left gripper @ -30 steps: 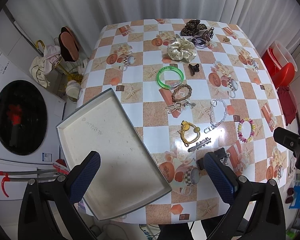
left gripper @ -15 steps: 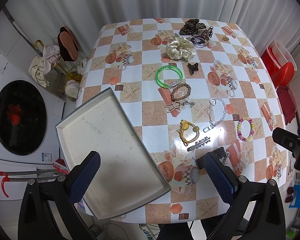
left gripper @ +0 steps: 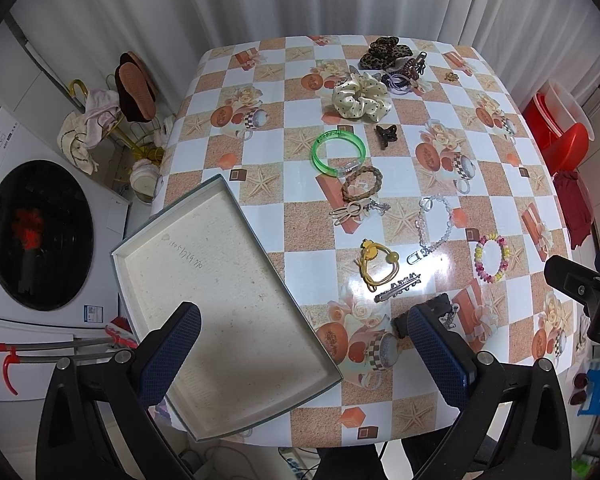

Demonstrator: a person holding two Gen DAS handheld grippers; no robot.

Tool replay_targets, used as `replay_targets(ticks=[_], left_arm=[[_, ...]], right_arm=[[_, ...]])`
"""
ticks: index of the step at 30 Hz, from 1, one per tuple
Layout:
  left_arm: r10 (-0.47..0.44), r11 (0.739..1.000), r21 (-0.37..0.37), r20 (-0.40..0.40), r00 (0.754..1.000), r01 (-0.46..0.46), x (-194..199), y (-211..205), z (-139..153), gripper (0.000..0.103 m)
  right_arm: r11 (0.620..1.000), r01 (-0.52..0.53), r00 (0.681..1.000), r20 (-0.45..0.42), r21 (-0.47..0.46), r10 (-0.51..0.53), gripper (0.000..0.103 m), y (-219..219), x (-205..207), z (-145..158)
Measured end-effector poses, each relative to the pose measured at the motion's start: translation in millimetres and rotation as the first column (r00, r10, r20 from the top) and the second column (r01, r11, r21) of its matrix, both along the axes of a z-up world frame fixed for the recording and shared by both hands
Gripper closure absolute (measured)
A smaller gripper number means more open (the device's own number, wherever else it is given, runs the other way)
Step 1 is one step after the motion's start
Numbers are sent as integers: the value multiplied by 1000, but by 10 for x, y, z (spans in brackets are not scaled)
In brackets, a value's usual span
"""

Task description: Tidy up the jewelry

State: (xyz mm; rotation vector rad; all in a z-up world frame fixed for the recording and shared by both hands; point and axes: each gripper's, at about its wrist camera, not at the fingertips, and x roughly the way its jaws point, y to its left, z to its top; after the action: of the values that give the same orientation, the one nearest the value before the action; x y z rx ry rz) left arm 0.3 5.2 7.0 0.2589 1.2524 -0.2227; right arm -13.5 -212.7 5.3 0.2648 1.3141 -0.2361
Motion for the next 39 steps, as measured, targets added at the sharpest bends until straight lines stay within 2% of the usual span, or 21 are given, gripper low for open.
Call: replay_targets(ticks=[19,20,39], left_arm=[[2,1000,0,-1,1000,-2,-5,2,12,0],[3,1000,0,-1,1000,-3,-8,2,19,0],[0,1000,2,-4,1000,0,-65,13,47,0]], right_arm=[[1000,0,1000,-3,2,0,0,1,-4,-22],[1000,0,1000,-2,0,0,0,-45,11,-98],[1000,0,1000,-5,2,0,0,-12,20,-39]])
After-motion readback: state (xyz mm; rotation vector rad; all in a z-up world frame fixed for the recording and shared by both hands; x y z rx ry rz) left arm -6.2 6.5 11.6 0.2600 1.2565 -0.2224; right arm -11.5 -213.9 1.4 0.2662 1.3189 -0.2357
